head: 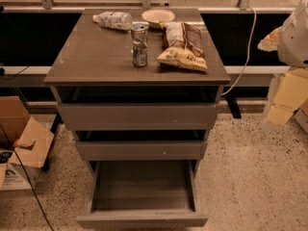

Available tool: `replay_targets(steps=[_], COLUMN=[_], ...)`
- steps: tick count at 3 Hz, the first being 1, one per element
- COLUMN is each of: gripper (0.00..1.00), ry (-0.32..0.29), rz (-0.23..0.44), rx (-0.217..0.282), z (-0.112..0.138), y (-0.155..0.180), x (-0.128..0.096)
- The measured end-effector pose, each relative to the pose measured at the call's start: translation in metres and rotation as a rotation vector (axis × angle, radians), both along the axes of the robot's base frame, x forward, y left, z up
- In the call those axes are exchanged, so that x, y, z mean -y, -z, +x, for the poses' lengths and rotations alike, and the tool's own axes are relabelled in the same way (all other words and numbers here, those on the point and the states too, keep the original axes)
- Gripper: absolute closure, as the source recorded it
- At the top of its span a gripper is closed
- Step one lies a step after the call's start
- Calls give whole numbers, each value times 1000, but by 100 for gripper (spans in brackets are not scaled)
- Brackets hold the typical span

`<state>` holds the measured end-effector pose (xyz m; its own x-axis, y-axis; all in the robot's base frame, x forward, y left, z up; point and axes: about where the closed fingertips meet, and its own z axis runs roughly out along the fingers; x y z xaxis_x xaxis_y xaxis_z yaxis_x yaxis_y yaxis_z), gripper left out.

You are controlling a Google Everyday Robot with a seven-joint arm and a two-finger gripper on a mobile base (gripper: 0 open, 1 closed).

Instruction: Place redbull can into bottom drawer

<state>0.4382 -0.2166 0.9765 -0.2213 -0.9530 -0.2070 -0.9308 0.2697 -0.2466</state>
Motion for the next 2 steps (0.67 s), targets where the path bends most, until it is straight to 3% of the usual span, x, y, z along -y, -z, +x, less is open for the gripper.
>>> replay_targets(steps=[1,2], gripper=[0,0], ry=[1,-2], rz=[10,72], rx=[13,43], z=[4,22], y=[0,6], x=[-4,-22])
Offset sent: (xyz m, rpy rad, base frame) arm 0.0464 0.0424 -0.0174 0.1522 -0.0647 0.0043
